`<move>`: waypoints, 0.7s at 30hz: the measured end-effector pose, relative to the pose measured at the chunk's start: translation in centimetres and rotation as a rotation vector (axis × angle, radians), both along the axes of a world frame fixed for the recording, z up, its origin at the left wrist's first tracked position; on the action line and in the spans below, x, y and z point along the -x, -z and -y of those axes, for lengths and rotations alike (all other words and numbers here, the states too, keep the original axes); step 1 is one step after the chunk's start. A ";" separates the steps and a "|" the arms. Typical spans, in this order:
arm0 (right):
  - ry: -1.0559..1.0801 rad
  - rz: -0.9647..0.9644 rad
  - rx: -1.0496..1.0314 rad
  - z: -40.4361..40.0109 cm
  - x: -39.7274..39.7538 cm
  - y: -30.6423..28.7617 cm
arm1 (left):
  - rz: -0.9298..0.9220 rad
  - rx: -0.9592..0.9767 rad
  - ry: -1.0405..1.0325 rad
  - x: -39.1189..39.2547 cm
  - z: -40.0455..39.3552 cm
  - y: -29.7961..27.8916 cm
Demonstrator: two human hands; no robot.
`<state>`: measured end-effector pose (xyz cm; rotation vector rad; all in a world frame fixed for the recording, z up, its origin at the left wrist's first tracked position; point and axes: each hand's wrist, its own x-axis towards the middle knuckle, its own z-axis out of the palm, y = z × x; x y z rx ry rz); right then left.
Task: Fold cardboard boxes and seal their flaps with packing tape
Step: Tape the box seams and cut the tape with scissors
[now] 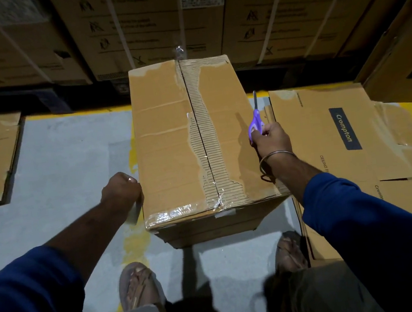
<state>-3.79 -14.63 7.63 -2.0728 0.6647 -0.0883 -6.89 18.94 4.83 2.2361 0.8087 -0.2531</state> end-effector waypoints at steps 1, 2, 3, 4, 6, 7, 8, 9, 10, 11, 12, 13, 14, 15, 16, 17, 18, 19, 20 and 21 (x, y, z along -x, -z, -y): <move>0.023 0.019 -0.006 0.0 0.0 0.2 | 0.015 0.015 -0.029 0.1 0.3 0.2; 0.035 0.035 -0.005 0.0 0.0 0.3 | 0.029 0.051 -0.067 0.4 0.6 0.1; 0.038 0.056 -0.002 0.1 -0.2 0.5 | 0.042 0.080 -0.106 0.6 0.7 0.3; 0.037 0.078 0.001 0.2 -0.4 0.6 | 0.046 0.116 -0.154 0.9 0.9 0.2; 0.024 0.107 0.024 0.6 -1.1 0.7 | 0.052 0.171 -0.221 1.6 1.1 0.8; 0.012 0.117 0.043 0.9 -1.6 0.6 | 0.048 0.198 -0.246 2.1 1.4 0.8; -0.003 0.122 0.062 1.1 -2.2 0.5 | 0.057 0.237 -0.276 2.9 2.1 0.5; -0.022 0.128 0.079 1.4 -2.9 0.4 | 0.084 0.281 -0.302 3.8 2.9 0.1; -0.053 0.128 0.084 1.7 -3.7 0.3 | 0.113 0.325 -0.339 4.9 3.9 -0.5; -0.096 0.129 0.079 2.0 -4.6 0.2 | 0.136 0.372 -0.368 6.2 5.2 -1.2; -0.145 0.125 0.076 2.3 -5.6 0.1 | 0.144 0.419 -0.389 7.6 6.3 -1.5; -0.204 0.118 0.082 2.6 -6.6 -0.1 | 0.148 0.453 -0.416 9.0 7.5 -1.2; -0.267 0.117 0.096 2.7 -7.5 -0.3 | 0.150 0.484 -0.447 10.6 8.8 -1.1; -0.327 0.118 0.111 2.8 -8.3 -0.3 | 0.146 0.525 -0.488 12.1 10.2 -0.6; -0.372 0.122 0.113 2.6 -9.0 -0.4 | 0.130 0.566 -0.535 13.3 11.8 0.0; -0.407 0.129 0.089 2.1 -9.4 -0.5 | 0.107 0.602 -0.576 14.2 13.4 0.6; -0.436 0.132 0.062 1.4 -9.6 -0.5 | 0.089 0.636 -0.622 14.8 15.1 1.1; -0.461 0.145 0.060 0.7 -9.7 -0.3 | 0.088 0.667 -0.665 15.3 16.7 1.4; -0.484 0.149 0.102 0.0 -9.7 -0.2 | 0.082 0.692 -0.694 15.5 18.1 1.6; -0.507 0.155 0.159 -0.6 -9.6 -0.1 | 0.075 0.716 -0.720 15.7 19.1 1.4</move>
